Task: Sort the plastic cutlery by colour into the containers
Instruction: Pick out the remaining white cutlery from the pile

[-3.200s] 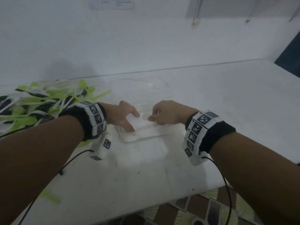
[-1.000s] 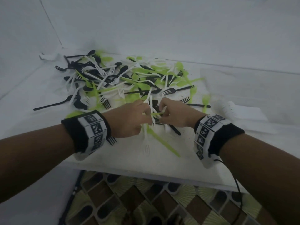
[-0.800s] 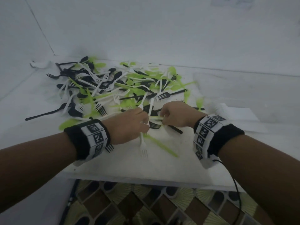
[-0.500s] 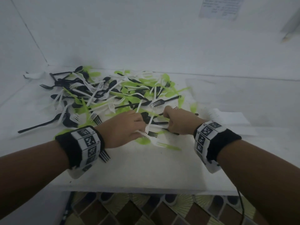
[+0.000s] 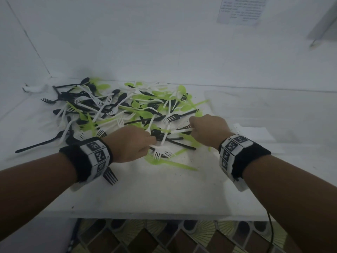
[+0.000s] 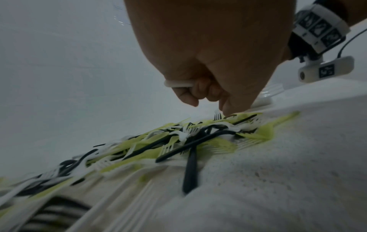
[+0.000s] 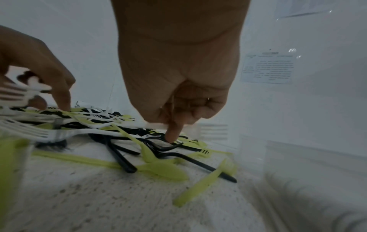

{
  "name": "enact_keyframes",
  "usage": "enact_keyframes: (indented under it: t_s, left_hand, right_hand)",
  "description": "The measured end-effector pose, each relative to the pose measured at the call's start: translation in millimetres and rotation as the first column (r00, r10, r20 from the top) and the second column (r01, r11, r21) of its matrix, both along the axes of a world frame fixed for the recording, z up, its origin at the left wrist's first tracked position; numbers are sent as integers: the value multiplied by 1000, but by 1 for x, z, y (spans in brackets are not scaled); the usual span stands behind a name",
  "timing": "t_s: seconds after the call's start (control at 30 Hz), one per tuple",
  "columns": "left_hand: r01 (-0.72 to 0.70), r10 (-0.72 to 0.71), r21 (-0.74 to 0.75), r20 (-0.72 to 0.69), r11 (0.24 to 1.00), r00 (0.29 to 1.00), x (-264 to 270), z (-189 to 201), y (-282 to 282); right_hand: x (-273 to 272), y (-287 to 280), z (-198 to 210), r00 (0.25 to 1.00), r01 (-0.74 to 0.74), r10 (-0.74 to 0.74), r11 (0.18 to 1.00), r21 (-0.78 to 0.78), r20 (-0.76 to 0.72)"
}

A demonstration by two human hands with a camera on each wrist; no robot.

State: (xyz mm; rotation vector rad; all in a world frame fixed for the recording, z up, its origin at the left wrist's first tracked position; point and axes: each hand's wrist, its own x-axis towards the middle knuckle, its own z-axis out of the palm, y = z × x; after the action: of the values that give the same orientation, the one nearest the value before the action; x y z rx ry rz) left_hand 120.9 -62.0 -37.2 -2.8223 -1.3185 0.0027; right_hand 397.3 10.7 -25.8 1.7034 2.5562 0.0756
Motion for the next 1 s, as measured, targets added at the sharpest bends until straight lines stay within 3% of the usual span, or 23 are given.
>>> enact_keyframes:
  t_s: [0.07, 0.17, 0.33, 0.5, 0.6, 0.7, 0.77, 0.83, 0.9, 1.0]
  left_hand:
    - [47, -45, 32, -69, 998, 997, 14, -3, 7]
    - [75, -74, -4, -199, 997, 977, 37, -6, 18]
    - [50, -76, -92, -303, 994, 950, 57, -11, 27]
    - [134, -129, 165, -42, 977, 991, 54, -14, 35]
    - [60, -97, 201, 177, 978, 980, 57, -1, 26]
    - [10, -77, 232, 283, 973, 956, 49, 16, 13]
    - [-149, 92, 110, 406, 983, 909, 34, 25, 5]
    - [-318, 299, -52, 515, 946, 803, 9, 25, -1]
    - [-431, 414, -107, 551, 896, 724, -18, 22, -11]
    - [-543, 535, -157, 528, 825, 660, -54, 15, -29]
  right_hand:
    - [3, 1, 0, 988, 66, -63, 998, 17, -140]
    - [7, 3, -3, 899, 118, -115, 993, -20, -423]
    - [13, -2, -15, 789, 19, -45, 999, -49, -613]
    - [16, -3, -24, 839, 9, -62, 995, -101, -541]
    - [17, 4, -25, 828, 62, -116, 991, -116, -548]
    - [9, 10, -22, 830, 69, -145, 985, -159, -539]
    - [-2, 12, -22, 830, -12, -93, 983, -183, -550]
    - [-20, 13, -23, 841, -112, 1, 978, -174, -541]
    - [-41, 12, -23, 852, -194, 92, 970, -148, -515]
    - [-71, 10, -25, 849, -290, 205, 951, -106, -487]
